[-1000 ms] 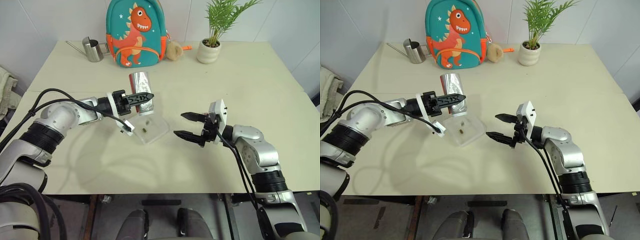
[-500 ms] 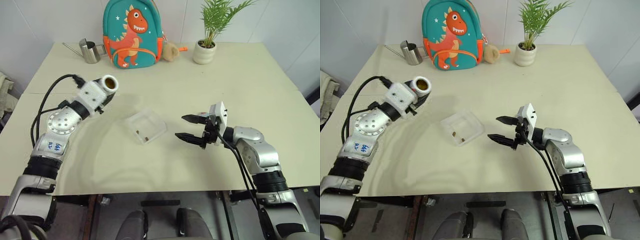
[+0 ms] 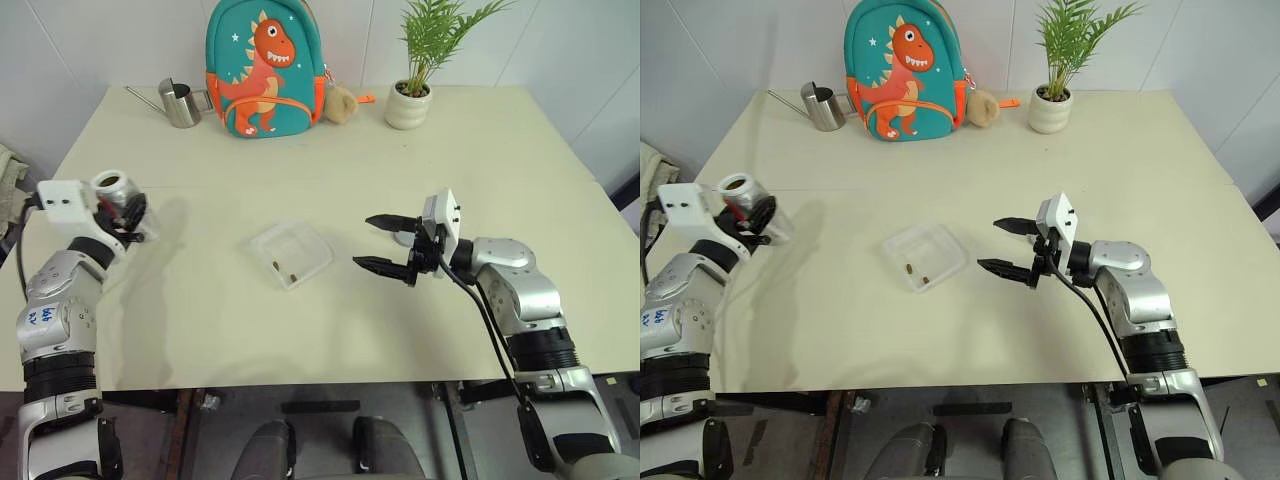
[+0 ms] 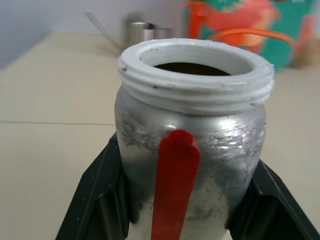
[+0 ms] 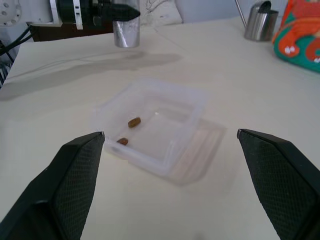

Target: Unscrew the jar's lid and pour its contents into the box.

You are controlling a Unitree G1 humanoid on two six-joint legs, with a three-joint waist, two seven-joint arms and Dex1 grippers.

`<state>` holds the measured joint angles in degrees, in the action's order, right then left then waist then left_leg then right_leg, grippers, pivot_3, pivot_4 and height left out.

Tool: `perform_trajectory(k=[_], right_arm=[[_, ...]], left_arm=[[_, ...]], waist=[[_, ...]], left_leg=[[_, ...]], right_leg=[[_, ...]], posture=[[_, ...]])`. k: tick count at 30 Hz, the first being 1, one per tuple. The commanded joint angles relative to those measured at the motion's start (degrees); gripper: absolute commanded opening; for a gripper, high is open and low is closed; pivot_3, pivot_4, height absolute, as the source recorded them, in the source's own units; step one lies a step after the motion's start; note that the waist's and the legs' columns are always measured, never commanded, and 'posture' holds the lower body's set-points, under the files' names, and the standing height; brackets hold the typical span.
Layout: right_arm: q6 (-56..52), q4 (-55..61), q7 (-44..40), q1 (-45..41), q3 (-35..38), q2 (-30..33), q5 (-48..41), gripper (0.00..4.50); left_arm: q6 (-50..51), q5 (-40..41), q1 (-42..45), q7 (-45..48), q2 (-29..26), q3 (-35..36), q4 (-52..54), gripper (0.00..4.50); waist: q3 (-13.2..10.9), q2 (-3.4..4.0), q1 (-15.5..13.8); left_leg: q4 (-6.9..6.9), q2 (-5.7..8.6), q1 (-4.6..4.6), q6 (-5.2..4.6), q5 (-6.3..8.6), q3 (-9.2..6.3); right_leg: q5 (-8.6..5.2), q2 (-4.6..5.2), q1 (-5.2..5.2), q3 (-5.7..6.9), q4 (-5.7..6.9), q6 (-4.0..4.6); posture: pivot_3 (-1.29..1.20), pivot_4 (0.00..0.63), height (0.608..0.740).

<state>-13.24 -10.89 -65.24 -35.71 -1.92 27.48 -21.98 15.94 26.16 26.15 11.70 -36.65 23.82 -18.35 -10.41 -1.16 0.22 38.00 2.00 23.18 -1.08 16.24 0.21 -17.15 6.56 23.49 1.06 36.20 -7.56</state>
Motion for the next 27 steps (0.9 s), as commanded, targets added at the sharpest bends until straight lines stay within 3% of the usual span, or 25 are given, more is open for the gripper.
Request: perform_trajectory(k=[1, 7, 15, 22, 27], right_arm=[[1.1, 0.3, -0.6, -1.1, 0.3, 0.2, -0.2, 4.47], [-0.4, 1.9, 0.2, -1.1, -0.3, -0.8, -0.4, 4.47], [-2.2, 4.2, 0.6, -0.4, 0.1, -0.9, -1.0, 4.5], [-2.7, 6.6, 0.3, 0.9, 1.4, 0.4, -2.0, 4.5], [-1.3, 7.6, -1.3, 0.7, 0.7, 0.8, -2.1, 4.5]], left_arm=[[-6.3, -2.7, 0.0, -1.0, -0.2, 3.0, -4.1, 1.91], [-9.5, -2.5, -1.3, 4.2, 2.3, 2.6, -7.4, 1.91], [-12.0, -7.1, -5.8, 4.6, 0.4, 2.3, -5.2, 4.46], [-6.5, -6.0, -18.1, 10.9, -2.8, 3.2, 9.2, 4.46], [-8.6, -10.1, -27.4, 20.6, -10.9, 2.5, 10.3, 4.46]], waist=[[0.0, -0.03, 0.0], [0.0, -0.05, -0.1], [0.0, -0.06, 0.4], [0.0, -0.06, 0.7], [0.0, -0.03, 1.4]], left_leg=[[-0.01, 0.0, 0.0, 0.01, 0.01, 0.0], [-0.02, 0.03, 0.02, -0.11, 0.15, 0.01], [-0.04, -0.08, 0.02, -0.06, 0.23, 0.11], [-0.06, -0.19, 0.01, -0.04, 0.29, 0.13], [-0.14, -0.34, 0.0, 0.06, 0.38, 0.13]], right_leg=[[0.0, 0.0, 0.0, 0.01, -0.01, 0.0], [0.01, 0.07, -0.04, 0.03, -0.13, 0.0], [0.01, 0.04, 0.01, 0.05, -0.2, 0.0], [0.04, 0.21, 0.01, 0.03, -0.25, 0.06], [0.02, 0.21, 0.01, 0.03, -0.34, 0.2]], posture=[[0.0, 0.15, 0.74], [0.0, 0.15, 0.74], [0.0, 0.15, 0.74], [0.0, 0.15, 0.74], [0.0, 0.15, 0.74]])
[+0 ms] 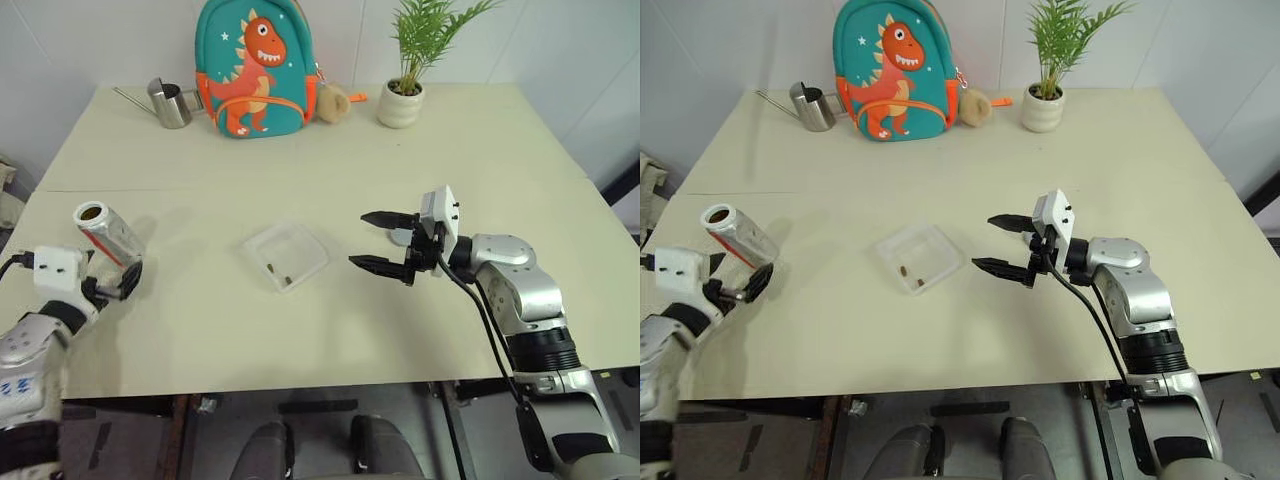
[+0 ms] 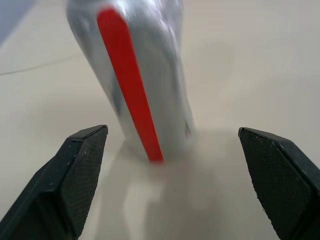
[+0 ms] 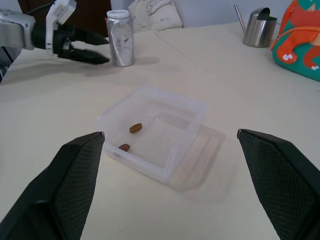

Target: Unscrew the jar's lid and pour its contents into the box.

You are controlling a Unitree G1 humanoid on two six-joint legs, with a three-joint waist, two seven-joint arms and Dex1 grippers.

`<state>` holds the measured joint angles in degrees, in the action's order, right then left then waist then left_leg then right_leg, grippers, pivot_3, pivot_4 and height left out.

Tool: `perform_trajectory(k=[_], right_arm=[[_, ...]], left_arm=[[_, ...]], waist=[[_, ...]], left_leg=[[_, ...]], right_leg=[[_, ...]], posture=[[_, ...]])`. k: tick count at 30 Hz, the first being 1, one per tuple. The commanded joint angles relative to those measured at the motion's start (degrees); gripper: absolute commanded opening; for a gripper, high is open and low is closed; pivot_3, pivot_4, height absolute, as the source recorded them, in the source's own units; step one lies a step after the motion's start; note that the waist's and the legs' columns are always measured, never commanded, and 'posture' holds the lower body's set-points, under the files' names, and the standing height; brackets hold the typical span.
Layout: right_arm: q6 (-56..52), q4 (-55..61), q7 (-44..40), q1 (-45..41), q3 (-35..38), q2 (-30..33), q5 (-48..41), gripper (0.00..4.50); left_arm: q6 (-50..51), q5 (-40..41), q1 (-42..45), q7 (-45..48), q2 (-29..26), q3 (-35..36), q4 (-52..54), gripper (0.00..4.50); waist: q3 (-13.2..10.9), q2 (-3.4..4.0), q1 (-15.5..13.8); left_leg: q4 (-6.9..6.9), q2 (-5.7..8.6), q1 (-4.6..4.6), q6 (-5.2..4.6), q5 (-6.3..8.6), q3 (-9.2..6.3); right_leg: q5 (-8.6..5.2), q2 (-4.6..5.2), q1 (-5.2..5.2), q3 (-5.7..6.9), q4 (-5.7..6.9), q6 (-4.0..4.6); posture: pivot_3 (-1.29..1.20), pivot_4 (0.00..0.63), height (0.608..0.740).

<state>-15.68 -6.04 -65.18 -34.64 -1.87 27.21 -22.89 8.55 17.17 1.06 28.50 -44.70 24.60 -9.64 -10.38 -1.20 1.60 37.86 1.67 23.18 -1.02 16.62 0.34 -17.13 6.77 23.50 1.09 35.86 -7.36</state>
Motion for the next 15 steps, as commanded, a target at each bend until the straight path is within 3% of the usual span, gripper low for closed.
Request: perform_trajectory(k=[1, 5, 8, 15], right_arm=[[1.5, 2.5, -1.9, -0.5, 0.5, 1.2, -1.0, 4.5], [3.9, 0.5, -3.3, -0.9, 0.9, 1.8, -0.3, 4.5], [7.5, -2.1, -3.7, -1.0, 1.7, 2.2, 0.5, 4.5], [8.9, -8.7, -5.5, -2.8, 2.4, 3.7, 0.4, 4.5]], left_arm=[[-1.3, -1.3, -4.0, 5.1, -4.0, 2.5, 1.3, 4.46], [-1.5, 1.2, -9.1, 10.7, -5.9, 5.7, 3.8, 4.46], [-4.6, 4.7, -13.0, 18.4, -5.7, 6.3, 12.9, 4.46], [-1.8, 10.0, -6.2, 20.8, -3.3, 0.4, 25.0, 4.46]], waist=[[0.0, 0.03, 0.0], [0.0, 0.04, 0.1], [0.0, 0.04, 0.0], [0.0, 0.07, 0.0]], left_leg=[[-0.05, -0.01, -0.02, 0.0, 0.0, 0.01], [-0.23, -0.11, -0.05, 0.0, 0.01, 0.01], [-0.33, -0.2, -0.04, 0.04, 0.03, 0.01], [-0.41, -0.21, -0.04, 0.06, 0.02, -0.02]], right_leg=[[-0.01, 0.0, 0.0, 0.0, -0.04, 0.02], [0.01, 0.01, 0.0, -0.04, -0.2, 0.1], [0.02, 0.01, 0.0, -0.09, -0.29, 0.18], [0.05, 0.03, -0.03, -0.04, -0.36, 0.31]], posture=[[0.0, 0.15, 0.74], [0.0, 0.15, 0.74], [0.0, 0.15, 0.74], [0.0, 0.15, 0.74]])
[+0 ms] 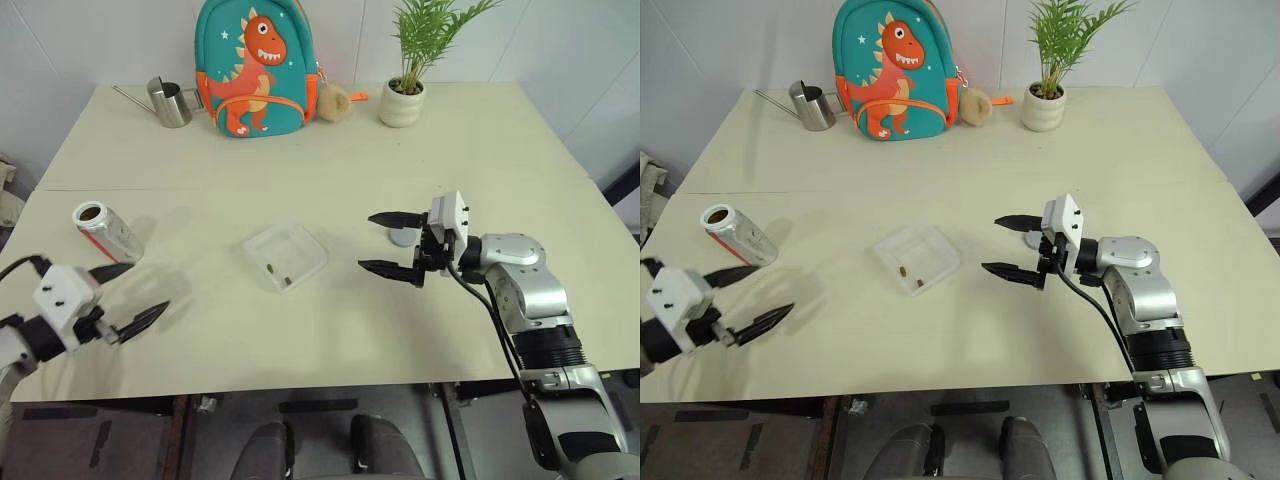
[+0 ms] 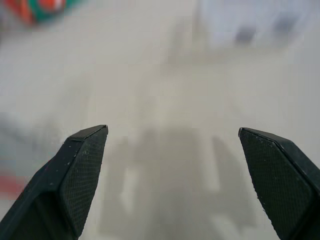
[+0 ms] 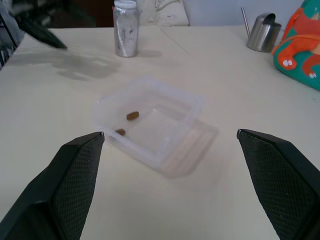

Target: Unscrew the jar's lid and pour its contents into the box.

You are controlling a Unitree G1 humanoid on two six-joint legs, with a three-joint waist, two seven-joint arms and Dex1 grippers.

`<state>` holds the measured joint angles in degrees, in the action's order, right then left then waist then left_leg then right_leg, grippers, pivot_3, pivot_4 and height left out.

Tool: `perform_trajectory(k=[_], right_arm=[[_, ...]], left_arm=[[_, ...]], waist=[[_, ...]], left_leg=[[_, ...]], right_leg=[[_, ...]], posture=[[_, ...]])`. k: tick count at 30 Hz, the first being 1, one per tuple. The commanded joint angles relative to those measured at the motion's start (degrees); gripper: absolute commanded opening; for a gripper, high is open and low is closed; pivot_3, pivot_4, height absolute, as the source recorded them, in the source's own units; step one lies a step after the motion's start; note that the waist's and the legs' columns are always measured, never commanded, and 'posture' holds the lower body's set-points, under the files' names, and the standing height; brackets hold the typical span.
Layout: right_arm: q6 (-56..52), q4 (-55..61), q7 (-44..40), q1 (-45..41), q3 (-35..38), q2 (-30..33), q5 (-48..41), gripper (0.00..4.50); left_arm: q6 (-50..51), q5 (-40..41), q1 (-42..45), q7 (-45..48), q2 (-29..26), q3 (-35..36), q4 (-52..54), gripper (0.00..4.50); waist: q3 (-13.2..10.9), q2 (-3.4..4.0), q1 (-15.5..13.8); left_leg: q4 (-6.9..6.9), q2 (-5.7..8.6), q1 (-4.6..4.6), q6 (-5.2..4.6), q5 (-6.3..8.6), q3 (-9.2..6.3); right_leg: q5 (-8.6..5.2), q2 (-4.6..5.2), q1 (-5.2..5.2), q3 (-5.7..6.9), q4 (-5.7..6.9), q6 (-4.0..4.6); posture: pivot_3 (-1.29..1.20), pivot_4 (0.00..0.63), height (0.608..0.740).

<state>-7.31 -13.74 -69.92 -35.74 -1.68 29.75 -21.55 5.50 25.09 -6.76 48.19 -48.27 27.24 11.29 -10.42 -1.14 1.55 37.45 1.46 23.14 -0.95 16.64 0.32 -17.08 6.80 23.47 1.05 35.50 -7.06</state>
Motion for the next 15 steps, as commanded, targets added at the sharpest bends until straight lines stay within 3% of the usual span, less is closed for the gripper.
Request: perform_trajectory(k=[1, 4, 8, 15], right_arm=[[0.8, -2.1, -1.0, -2.2, 2.3, 1.5, -0.9, 4.5], [3.1, -4.6, -1.0, -2.6, 2.6, 2.7, 0.5, 4.5], [1.3, -1.0, 1.5, -0.6, 4.9, 4.5, -0.7, 4.5], [-2.4, 5.9, 3.1, 4.4, 5.9, 5.8, -1.7, 4.5]], left_arm=[[1.5, 2.0, 2.7, 1.6, 0.3, -3.7, 4.9, 4.46], [2.3, 1.2, 7.7, 4.0, -0.7, -8.8, 5.0, 4.46], [3.6, 2.2, 14.8, 5.1, -0.4, -10.5, 1.8, 4.46], [5.8, 3.2, 14.9, 6.0, 1.3, -11.5, 3.3, 4.46]], waist=[[0.0, 0.01, 0.2], [0.0, 0.01, 0.2], [0.0, 0.02, 0.0], [0.0, 0.02, 0.1]], left_leg=[[0.0, 0.0, 0.0, 0.01, -0.01, 0.01], [-0.04, -0.09, -0.05, 0.05, -0.01, 0.21], [-0.01, -0.15, -0.06, 0.1, -0.05, 0.26], [0.07, -0.14, -0.07, 0.05, -0.02, 0.33]], right_leg=[[0.0, -0.02, 0.01, 0.01, 0.01, 0.0], [0.0, -0.2, 0.07, 0.17, 0.03, -0.01], [0.0, -0.26, 0.09, 0.25, 0.06, -0.01], [0.01, -0.26, 0.08, 0.2, 0.1, -0.03]], posture=[[0.0, 0.15, 0.74], [0.0, 0.15, 0.74], [0.0, 0.15, 0.74], [0.0, 0.15, 0.74]])
